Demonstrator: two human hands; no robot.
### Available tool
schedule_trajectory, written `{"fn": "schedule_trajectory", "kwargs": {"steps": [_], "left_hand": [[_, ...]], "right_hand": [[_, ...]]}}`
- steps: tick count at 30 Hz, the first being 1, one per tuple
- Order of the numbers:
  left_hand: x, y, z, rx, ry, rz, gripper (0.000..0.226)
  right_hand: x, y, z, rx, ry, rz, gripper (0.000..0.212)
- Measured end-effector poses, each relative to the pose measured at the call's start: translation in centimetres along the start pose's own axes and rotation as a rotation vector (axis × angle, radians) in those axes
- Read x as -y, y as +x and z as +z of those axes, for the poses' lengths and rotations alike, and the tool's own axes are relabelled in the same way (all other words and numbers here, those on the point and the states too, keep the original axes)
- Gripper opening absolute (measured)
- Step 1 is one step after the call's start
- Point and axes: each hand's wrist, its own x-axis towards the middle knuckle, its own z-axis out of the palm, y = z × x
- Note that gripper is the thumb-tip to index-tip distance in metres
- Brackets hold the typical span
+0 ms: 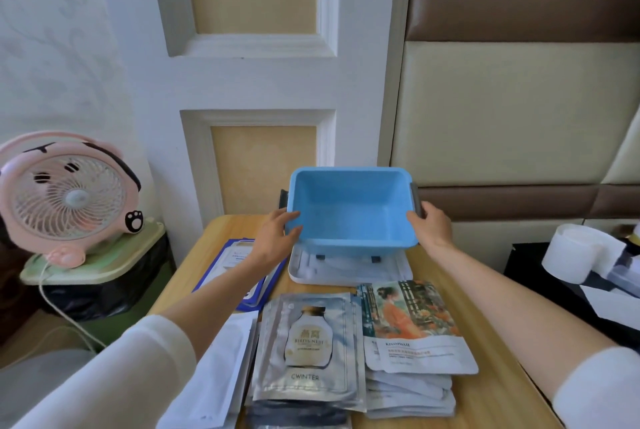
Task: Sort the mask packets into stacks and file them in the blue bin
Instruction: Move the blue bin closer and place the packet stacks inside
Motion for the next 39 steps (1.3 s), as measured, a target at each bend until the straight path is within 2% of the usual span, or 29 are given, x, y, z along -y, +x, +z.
{"fn": "schedule_trajectory", "kwargs": {"steps": [2,7,11,13,15,18,20,21,24,27,29,31,33,34,35,37,39], "left_hand": [[-0.2,0.2,0.0,-0.008,0.029,0.014,0.039],[-0.4,0.8,-0.2,0.129,-0.015,-0.053,0.044],[-0.2,0.6,-0.9,0.118,-0.189,-0.073,0.051],[-0.3,0.3,-1.0,0.072,-0.209,-0.036,0.057],[-0.1,0.2,-0.8,0.049,-0.189,-0.010,0.062],[1.5,0.4,0.1,0.246,-0.026,-0.063,0.047],[2.4,0.3,0.7,0.369,0.081,-0.160,0.046],[2.7,0.2,0.9,0.370,0.086,-0.183,0.048],[2.8,-0.1,1.2,0.305,0.046,-0.163,0.046],[2.6,-0.2,1.0,0.311,0.061,-0.146,0.037],[2.9,-0.4,0.4,0.231,0.078,-0.198,0.031],[3.8,-0.7,-1.3,0.047,0.154,-0.302,0.031],[5.7,-1.2,-3.6,-0.078,0.313,-0.405,0.023],[6.7,-1.6,-4.7,-0.081,0.416,-0.481,0.028],[7.7,-2.0,-5.4,-0.039,0.501,-0.580,0.046],[9.0,-2.3,-6.0,0.097,0.600,-0.719,0.083],[9.4,-1.5,-5.8,0.216,0.641,-0.731,0.084]], "right_hand": [[0.2,0.4,-0.2,-0.013,-0.039,0.046,0.019],[-0.2,0.8,-0.1,0.183,-0.064,0.229,0.023],[-0.5,0.5,-0.3,0.151,0.028,0.221,0.025],[-0.8,0.2,-0.3,0.088,0.055,0.140,0.034],[-1.1,0.0,0.0,0.099,0.092,0.085,0.050],[-2.2,0.2,0.9,0.309,0.058,0.176,0.063],[-3.1,0.0,1.2,0.461,0.004,0.266,0.054],[-3.4,-0.2,1.2,0.491,-0.006,0.285,0.051],[-3.4,-0.9,1.0,0.458,0.025,0.272,0.047],[-2.3,-1.5,0.5,0.455,0.049,0.298,0.043],[-1.4,-1.9,-0.2,0.480,-0.034,0.291,0.027],[-0.9,-2.3,-0.9,0.307,-0.081,0.264,0.016],[-0.5,-2.8,-1.4,-0.086,-0.056,0.217,0.026],[-0.2,-3.2,-1.6,-0.261,-0.022,0.174,0.032],[0.1,-3.5,-1.6,-0.370,0.009,0.113,0.034],[1.1,-4.2,-1.1,-0.418,0.028,-0.021,0.034],[2.2,-4.8,-0.2,-0.373,0.031,-0.175,0.033]]}}
